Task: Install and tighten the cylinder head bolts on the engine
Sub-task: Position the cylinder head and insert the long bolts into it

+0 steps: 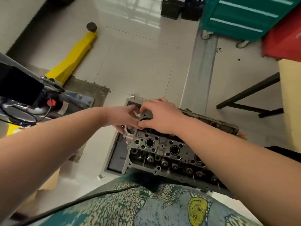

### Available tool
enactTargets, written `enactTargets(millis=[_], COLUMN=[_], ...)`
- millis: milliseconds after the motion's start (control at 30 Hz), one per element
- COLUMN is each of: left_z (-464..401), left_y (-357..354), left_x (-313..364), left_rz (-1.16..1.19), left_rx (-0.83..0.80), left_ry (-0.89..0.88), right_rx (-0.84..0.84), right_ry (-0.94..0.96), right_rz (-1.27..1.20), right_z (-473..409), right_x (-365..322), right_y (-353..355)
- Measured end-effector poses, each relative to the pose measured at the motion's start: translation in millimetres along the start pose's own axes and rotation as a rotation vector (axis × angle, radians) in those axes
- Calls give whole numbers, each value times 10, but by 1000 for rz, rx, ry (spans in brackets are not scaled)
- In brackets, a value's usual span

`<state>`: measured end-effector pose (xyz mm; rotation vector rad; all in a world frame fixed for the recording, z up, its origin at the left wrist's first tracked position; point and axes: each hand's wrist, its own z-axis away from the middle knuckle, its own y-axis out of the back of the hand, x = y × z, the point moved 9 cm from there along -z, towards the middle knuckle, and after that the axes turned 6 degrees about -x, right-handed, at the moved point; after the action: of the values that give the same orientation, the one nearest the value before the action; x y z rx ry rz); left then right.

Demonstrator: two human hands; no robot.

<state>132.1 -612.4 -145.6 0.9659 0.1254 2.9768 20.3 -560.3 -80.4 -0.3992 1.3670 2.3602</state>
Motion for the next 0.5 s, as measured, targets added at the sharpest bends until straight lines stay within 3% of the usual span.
enactTargets(millis=[100, 233, 333, 500], left_z=[300, 544, 501, 481], left_y=[-230, -1110, -1321, -1342], left_x=[-328, -741, -864, -976], left_rz=[278, 470, 672, 799], left_rx=[99, 30, 226, 462], left_ry=[-116, -169, -207, -225], right_rx=[-16, 19, 36, 83], right_ry=[13, -30, -31, -53], right_rz=[35, 101, 145, 218], right_z=[-13, 18, 105, 203], right_x=[-25, -12, -52, -146], right_y=[-39, -45, -79, -206])
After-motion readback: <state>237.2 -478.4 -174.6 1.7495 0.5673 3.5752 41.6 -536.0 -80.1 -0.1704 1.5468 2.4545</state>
